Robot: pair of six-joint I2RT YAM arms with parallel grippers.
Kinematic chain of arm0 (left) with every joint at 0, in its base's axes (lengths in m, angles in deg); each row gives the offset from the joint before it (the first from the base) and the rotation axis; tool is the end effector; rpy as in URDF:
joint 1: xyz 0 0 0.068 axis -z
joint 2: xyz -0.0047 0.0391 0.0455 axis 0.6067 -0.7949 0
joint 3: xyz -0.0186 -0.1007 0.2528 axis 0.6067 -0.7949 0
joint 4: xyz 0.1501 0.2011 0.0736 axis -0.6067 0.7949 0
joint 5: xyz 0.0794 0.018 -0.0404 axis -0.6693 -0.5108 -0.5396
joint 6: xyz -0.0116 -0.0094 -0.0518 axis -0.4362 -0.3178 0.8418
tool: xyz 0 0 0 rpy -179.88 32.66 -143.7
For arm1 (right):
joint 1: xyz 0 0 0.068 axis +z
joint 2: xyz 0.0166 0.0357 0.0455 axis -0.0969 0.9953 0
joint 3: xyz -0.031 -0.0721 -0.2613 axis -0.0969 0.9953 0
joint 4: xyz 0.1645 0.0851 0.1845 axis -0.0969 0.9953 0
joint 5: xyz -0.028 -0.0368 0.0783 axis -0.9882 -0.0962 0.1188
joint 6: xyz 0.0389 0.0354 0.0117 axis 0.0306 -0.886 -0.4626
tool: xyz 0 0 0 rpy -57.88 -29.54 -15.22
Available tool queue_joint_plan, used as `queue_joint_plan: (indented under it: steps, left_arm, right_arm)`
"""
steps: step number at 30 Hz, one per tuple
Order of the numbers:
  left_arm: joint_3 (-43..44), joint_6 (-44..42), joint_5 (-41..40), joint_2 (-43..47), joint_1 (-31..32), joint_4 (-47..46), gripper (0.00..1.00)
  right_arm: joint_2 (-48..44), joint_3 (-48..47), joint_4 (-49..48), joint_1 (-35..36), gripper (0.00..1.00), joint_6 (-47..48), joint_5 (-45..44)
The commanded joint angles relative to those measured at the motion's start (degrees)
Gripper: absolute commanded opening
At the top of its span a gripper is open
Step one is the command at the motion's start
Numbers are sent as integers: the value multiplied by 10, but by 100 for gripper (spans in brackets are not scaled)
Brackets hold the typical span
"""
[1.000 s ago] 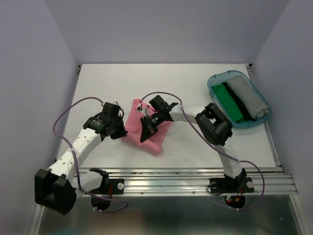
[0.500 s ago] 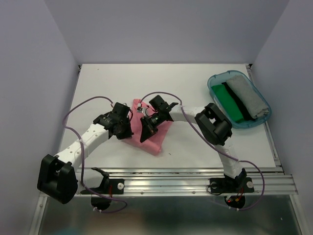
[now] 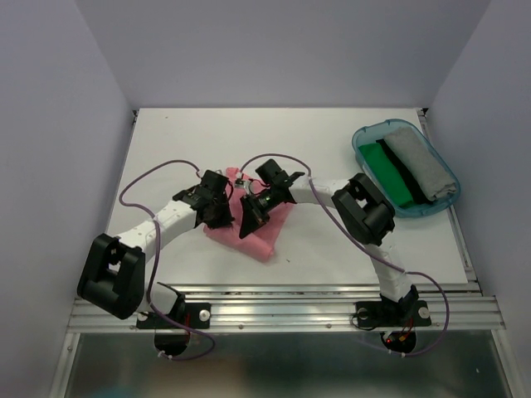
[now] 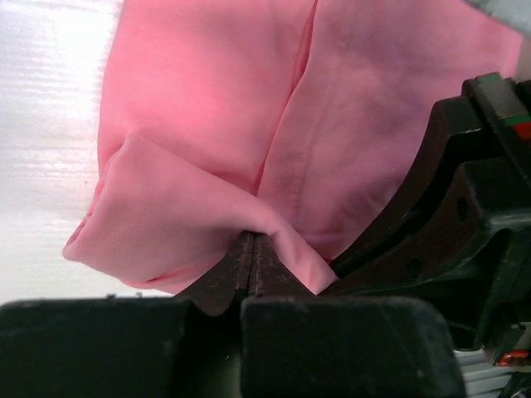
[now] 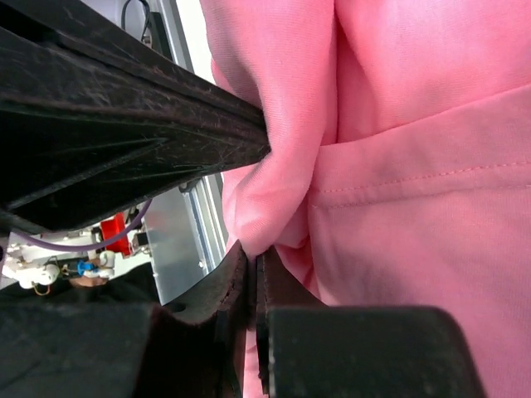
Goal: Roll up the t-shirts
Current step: Roll the T-shirt to the center of the board.
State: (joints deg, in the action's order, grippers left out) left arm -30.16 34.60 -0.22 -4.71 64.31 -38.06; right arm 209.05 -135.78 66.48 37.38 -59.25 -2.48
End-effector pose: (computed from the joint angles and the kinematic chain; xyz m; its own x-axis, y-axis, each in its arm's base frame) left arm 0.2400 -0.1223 0.2053 -0.8550 -0.1878 -0.4834 -0.0204 0.9436 -0.3306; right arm 0.3135 0.3337 0.1352 -0.7928 -0.5279 -0.3047 -0.4722 0.2159 0.8546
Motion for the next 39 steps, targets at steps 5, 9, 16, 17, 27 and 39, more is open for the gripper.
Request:
queue_joint_plan:
  steps: [5, 9, 16, 17, 27, 39]
  left_arm:
    - [-5, 6, -22, -23, -9, -51, 0]
    - [-17, 6, -21, -37, -16, -61, 0]
    - [-19, -1, -21, -39, -33, -67, 0]
    - [-17, -3, -21, -40, -34, -67, 0]
    - [-10, -9, -21, -45, -45, -67, 0]
    - [-10, -14, -21, -51, -52, -67, 0]
  right_arm:
    - [-39, -8, 0, -2, 53, 4, -19]
    - [-95, 16, 1, -2, 65, 4, -66]
    - [-193, 99, 0, -2, 80, 12, -139]
    - [-200, 110, 1, -2, 81, 13, -150]
    - [-231, 198, -6, 15, 85, 21, -219]
    - [-232, 218, -20, 54, 78, 13, -287]
